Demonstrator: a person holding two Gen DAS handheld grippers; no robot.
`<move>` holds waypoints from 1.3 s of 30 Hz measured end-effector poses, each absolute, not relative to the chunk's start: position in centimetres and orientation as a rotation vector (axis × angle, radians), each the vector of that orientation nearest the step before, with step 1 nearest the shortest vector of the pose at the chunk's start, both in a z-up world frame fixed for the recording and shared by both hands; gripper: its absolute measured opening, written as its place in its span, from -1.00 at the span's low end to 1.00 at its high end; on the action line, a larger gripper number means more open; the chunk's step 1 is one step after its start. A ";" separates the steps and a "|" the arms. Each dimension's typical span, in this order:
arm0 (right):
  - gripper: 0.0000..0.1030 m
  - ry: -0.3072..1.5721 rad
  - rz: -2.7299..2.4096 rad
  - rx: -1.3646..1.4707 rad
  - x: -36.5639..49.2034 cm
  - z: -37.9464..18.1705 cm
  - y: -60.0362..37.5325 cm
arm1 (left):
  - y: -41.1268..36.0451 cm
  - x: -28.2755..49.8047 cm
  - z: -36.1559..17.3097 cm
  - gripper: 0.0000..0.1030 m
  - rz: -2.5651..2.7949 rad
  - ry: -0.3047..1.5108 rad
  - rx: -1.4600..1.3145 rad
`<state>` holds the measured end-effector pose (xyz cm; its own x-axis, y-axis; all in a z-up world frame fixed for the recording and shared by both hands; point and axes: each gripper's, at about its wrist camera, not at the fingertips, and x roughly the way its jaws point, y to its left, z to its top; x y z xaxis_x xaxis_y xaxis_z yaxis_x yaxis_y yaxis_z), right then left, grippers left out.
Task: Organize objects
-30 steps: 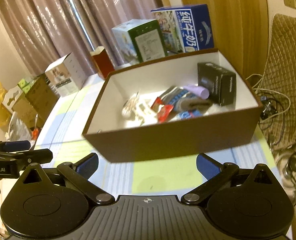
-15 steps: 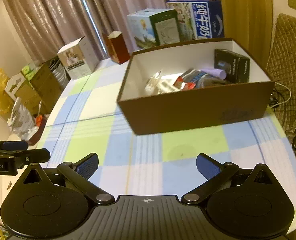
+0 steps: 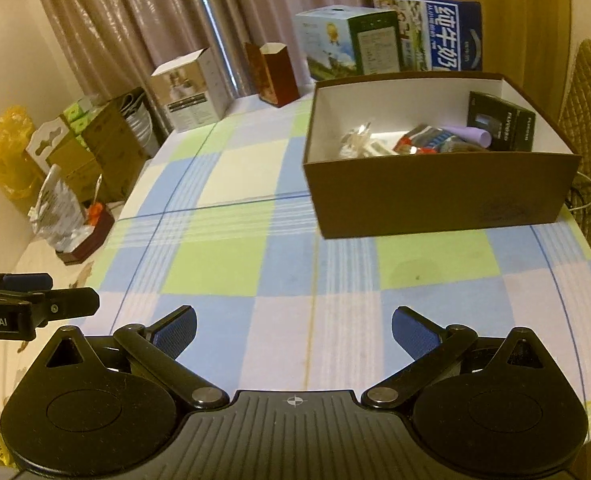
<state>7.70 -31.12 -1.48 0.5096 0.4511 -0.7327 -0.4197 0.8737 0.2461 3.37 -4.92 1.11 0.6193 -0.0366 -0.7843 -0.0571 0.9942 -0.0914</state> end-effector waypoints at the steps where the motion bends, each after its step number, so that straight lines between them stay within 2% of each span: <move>1: 0.96 0.893 0.527 0.036 7.5 -1.5 -30.9 | -4.7 3.1 1.1 0.97 0.014 0.902 -0.113; 39: 0.96 0.891 0.567 -0.004 5.9 -1.6 -27.8 | -3.2 1.2 0.5 0.98 0.027 0.899 -0.119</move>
<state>5.93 -27.84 -1.62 0.4919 0.4659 -0.7355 -0.4690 0.8535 0.2269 1.15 -3.18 0.50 0.6223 -0.0264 -0.7824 -0.0733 0.9931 -0.0918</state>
